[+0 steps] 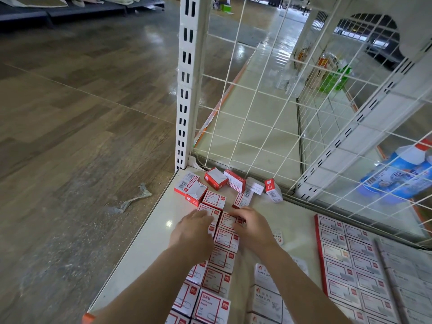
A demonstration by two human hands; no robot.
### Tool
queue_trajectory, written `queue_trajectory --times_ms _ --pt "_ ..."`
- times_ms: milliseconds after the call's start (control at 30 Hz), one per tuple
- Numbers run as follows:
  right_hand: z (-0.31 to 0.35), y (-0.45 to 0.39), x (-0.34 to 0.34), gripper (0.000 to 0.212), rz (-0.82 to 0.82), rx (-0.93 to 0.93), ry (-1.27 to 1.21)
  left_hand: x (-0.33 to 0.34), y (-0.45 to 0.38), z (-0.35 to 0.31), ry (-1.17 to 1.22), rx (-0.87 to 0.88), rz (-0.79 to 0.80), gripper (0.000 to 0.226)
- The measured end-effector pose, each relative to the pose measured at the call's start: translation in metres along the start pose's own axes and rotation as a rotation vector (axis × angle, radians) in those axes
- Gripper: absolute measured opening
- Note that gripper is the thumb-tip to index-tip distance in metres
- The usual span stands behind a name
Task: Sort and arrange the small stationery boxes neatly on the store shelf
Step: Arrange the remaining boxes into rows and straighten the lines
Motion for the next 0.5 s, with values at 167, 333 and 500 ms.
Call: queue_trajectory --times_ms 167,333,500 --pt "-0.0018 -0.0014 0.0005 0.033 0.013 0.006 0.007 -0.0079 0.0018 0.0105 0.198 -0.091 -0.049 0.046" --pt "-0.0016 -0.001 -0.0009 0.035 0.024 0.011 0.019 -0.0052 0.0009 0.0084 0.278 -0.101 -0.017 0.041" --pt "-0.0008 -0.0011 -0.0007 0.035 0.037 0.01 0.007 -0.0051 0.0018 0.0104 0.291 -0.118 -0.016 0.041"
Point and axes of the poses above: each hand's wrist, its own y-axis away from the middle knuckle, its own x-axis out of the palm, z = x × y, the point moved 5 cm from there along -y, towards the middle knuckle, and after that the axes turned 11 degrees about z, right-handed, at the moved point
